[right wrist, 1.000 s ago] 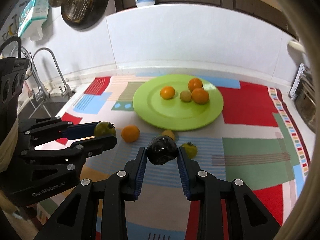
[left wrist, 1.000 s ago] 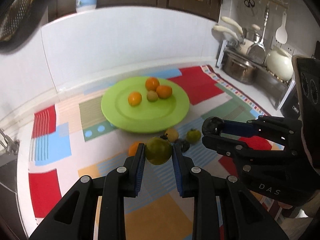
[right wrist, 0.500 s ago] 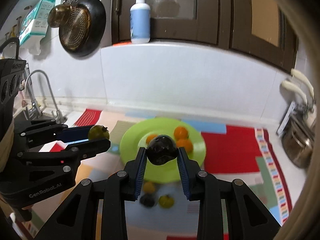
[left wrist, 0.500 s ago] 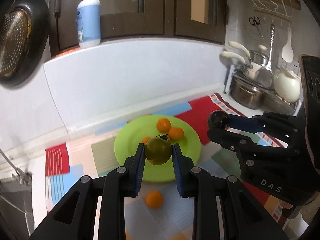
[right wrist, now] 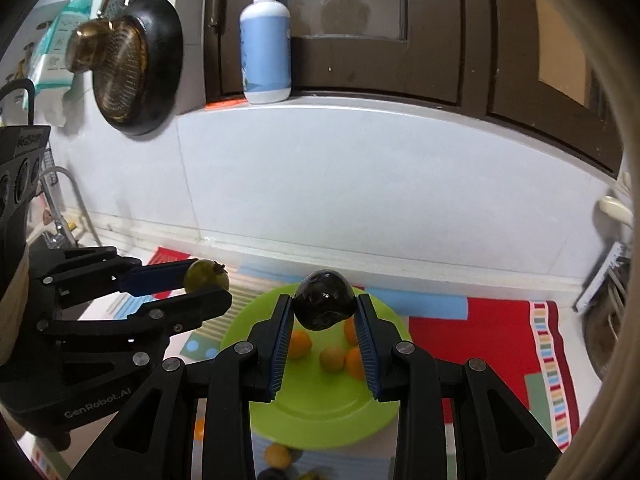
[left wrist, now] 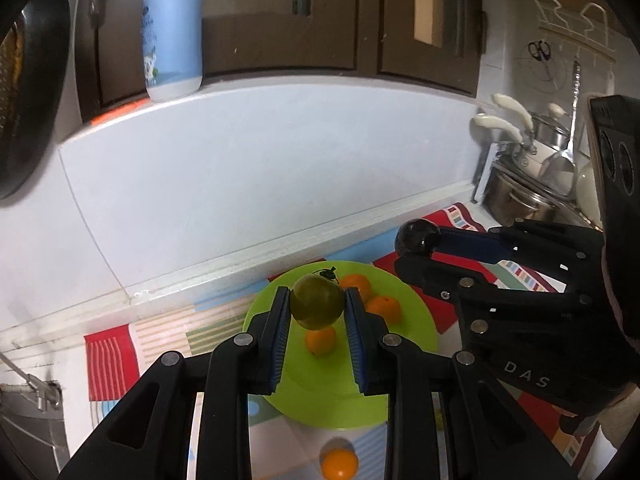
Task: Organize fruits
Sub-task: 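Carry both fruits over the green plate and open both tools to release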
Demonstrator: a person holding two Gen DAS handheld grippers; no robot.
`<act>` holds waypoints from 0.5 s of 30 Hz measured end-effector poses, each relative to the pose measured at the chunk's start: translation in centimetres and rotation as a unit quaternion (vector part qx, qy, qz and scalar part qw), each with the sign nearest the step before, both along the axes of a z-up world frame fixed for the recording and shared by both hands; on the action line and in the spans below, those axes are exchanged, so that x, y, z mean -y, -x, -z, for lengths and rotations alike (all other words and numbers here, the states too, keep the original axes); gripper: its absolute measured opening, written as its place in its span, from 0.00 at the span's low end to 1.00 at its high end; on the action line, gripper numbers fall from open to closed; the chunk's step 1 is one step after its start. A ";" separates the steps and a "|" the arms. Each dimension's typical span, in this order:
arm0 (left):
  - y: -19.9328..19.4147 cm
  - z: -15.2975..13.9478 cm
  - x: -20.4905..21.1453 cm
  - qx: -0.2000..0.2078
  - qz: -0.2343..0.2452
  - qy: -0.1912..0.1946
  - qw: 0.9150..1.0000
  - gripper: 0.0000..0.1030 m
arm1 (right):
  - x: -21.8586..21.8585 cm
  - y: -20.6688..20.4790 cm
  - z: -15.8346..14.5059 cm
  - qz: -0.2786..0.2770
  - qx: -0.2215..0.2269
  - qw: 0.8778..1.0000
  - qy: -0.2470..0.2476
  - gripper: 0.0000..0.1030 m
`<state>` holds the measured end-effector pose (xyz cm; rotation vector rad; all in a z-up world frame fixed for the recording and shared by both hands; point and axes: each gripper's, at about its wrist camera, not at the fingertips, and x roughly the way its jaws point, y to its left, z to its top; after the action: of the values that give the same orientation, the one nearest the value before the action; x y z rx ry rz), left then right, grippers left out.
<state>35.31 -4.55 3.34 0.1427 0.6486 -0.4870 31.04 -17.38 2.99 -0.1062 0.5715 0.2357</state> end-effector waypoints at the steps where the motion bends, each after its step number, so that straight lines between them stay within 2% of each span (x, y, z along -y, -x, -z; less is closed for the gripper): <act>1: -0.6 0.2 0.1 -0.005 0.001 0.000 1.000 0.27 | -0.1 -0.6 0.2 -0.003 -0.003 1.000 0.003 0.32; 15: -6.5 5.6 0.4 -0.058 -0.004 -0.007 0.998 0.27 | -0.5 -7.7 5.7 -0.007 -0.079 0.997 0.009 0.32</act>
<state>41.82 -4.96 -2.21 0.1260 0.7669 -0.4848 38.78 -16.87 -2.72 -0.1098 0.7298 0.2542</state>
